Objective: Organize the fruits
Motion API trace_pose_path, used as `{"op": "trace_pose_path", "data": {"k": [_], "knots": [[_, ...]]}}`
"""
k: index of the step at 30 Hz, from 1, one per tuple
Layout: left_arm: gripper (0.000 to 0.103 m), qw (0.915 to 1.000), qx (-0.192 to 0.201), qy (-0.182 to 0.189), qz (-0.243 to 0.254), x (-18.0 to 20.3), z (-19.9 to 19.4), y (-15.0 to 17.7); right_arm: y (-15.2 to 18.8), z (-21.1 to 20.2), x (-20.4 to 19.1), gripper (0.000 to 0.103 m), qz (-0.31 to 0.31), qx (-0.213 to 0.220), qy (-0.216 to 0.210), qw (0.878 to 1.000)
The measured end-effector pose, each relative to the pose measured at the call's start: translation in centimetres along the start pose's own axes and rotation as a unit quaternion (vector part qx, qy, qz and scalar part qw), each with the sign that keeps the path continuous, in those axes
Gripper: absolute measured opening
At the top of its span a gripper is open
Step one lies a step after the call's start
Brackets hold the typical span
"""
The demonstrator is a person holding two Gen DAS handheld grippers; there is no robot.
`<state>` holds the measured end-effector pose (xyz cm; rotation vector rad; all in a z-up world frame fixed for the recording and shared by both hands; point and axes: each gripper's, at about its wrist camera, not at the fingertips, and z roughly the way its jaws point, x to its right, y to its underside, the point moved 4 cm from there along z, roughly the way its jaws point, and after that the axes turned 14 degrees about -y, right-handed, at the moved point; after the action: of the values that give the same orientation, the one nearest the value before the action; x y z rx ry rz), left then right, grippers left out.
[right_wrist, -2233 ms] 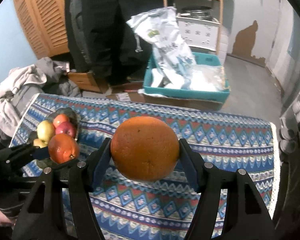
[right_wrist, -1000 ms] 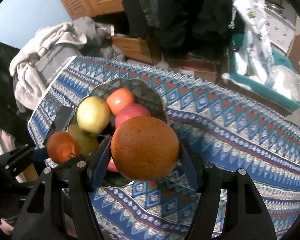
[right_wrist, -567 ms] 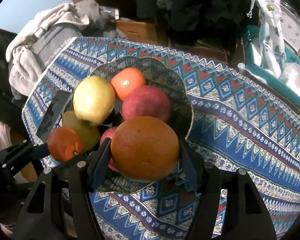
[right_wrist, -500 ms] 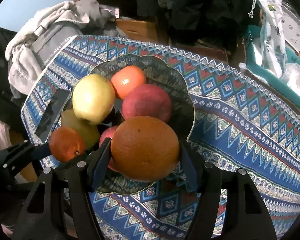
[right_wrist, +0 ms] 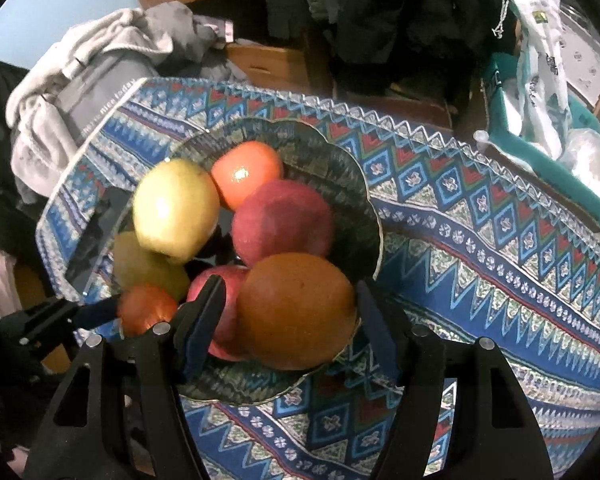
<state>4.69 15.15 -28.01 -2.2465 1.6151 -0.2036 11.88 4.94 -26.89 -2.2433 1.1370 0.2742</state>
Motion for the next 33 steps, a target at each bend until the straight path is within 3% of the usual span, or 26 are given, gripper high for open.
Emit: {"op": "trace_pose_path", "data": {"k": [2,10,16,23,33], "knots": [[0.067,1.0,0.004,-0.003,0.001,0.1,-0.3,-0.1,-0.1,-0.3,-0.1,0.069,-0.001,0.003,0.0,1.0],[0.071,0.9999,0.009,0.0,-0.006,0.0,-2.0,-0.7,-0.5,-2.9,-1.5,0.07,-0.021,0.024,0.001,0.999],[0.074,0.9996,0.027,0.002,-0.01,0.0,-4.5,-1.5,-1.1,-6.9,-2.3,0.075,-0.04,0.061,0.027,0.997],[0.076,0.9969,0.072,-0.03,-0.007,0.1,-7.8,-2.2,-1.4,-11.2,-2.6,0.083,-0.05,0.105,0.061,0.991],[0.081,0.9918,0.124,-0.032,-0.001,0.6,-12.5,-3.2,-1.0,-16.3,-2.9,0.086,-0.045,0.149,0.068,0.985]]}}
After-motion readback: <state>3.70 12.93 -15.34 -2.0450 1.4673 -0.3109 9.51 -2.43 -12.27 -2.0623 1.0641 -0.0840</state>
